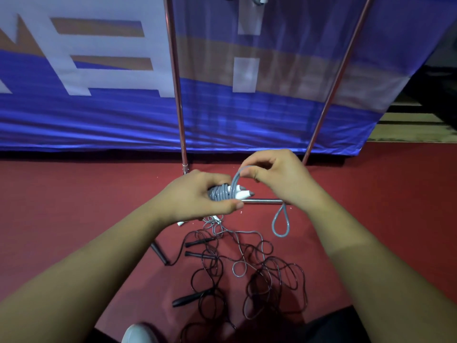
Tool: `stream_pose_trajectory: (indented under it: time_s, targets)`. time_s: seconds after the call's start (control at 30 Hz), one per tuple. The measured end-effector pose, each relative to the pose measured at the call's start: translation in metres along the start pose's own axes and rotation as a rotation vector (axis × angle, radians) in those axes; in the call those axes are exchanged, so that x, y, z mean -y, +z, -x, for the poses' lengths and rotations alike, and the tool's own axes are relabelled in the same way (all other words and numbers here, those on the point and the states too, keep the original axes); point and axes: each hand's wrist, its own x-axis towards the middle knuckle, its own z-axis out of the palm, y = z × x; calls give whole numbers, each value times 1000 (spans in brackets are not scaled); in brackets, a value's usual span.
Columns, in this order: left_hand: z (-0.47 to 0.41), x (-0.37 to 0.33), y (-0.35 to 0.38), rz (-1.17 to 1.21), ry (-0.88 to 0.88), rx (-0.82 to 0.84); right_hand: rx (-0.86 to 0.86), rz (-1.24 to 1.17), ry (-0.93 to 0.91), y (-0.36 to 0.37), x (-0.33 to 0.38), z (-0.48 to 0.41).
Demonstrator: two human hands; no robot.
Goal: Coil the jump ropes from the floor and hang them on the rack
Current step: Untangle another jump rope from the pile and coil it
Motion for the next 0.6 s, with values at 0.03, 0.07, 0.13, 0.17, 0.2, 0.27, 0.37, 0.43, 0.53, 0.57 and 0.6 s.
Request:
stream_pose_trajectory:
  time_s: [0.03,0.07,0.13,0.17,0.2,0.27,0.37,0.43,0.53,0.57,0.6]
  targets:
    - [1,-2,-1,162,20,11,20,-18,5,0,-1,0]
    - [3,-4,-2,326,26,27,43,-33,15,1,-1,1]
    - [6,-6,-2,539,17,21,82,-53,52,3,0,2]
    - [6,-6,-2,588,13,9,97,-72,81,5,0,2]
    - [6,-6,-2,626,5,-13,112,-86,103,6,0,2]
    - [3,-5,-2,747,-29,-82,143,-90,119,8,1,3]
    - [-2,-8,-4,1114,-143,-172,175,-56,144,10,-2,2]
    - [-4,-10,-6,1274,-164,-190,189,-2,164,9,-5,2]
    - [-5,-5,-8,1337,-107,-221,234,-55,178,10,-8,4]
    - [-5,-4,-9,1337,-94,-223,233,-61,178,11,-9,5]
    - [-5,-2,-11,1339,-88,-218,222,-43,170,11,-9,5]
